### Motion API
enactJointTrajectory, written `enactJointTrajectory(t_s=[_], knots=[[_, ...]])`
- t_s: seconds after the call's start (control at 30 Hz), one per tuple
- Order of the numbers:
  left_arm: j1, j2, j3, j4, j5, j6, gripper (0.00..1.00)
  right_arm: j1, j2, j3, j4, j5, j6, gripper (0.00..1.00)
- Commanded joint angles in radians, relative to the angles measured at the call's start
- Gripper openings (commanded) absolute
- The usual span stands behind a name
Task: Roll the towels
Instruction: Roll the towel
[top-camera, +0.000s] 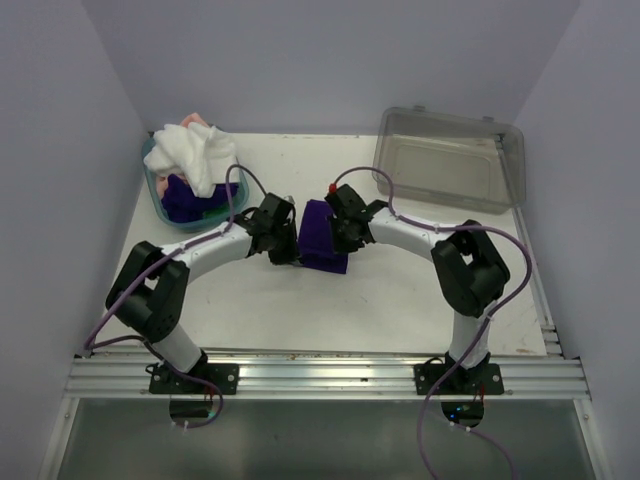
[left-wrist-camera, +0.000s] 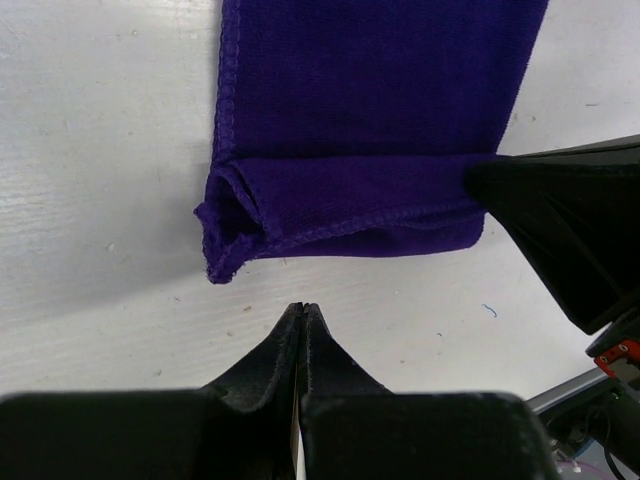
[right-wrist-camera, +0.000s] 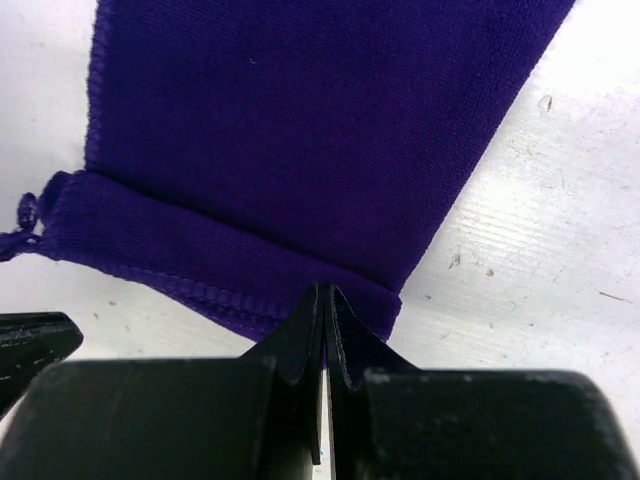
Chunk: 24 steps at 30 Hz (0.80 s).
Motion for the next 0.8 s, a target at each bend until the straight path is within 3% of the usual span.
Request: enactJointTrajectory(t_s=[0.0,0.43,0.77], knots=[[0.004,0.040,0.042,0.027,-0.019,0.000,0.00,-0.005,0.006,-0.013,0.015,0.005,0.004,0.00],[0.013,0.128,0.113,0.022,-0.025,0.036,0.00,0.031,-0.085,-0.174,0.080,-0.049,0.070,0.00],[0.038,0.036,0.062,-0.004,-0.036,0.054,0.00,0.155,-0.147,-0.252,0.106,-0.031,0.202,0.00]])
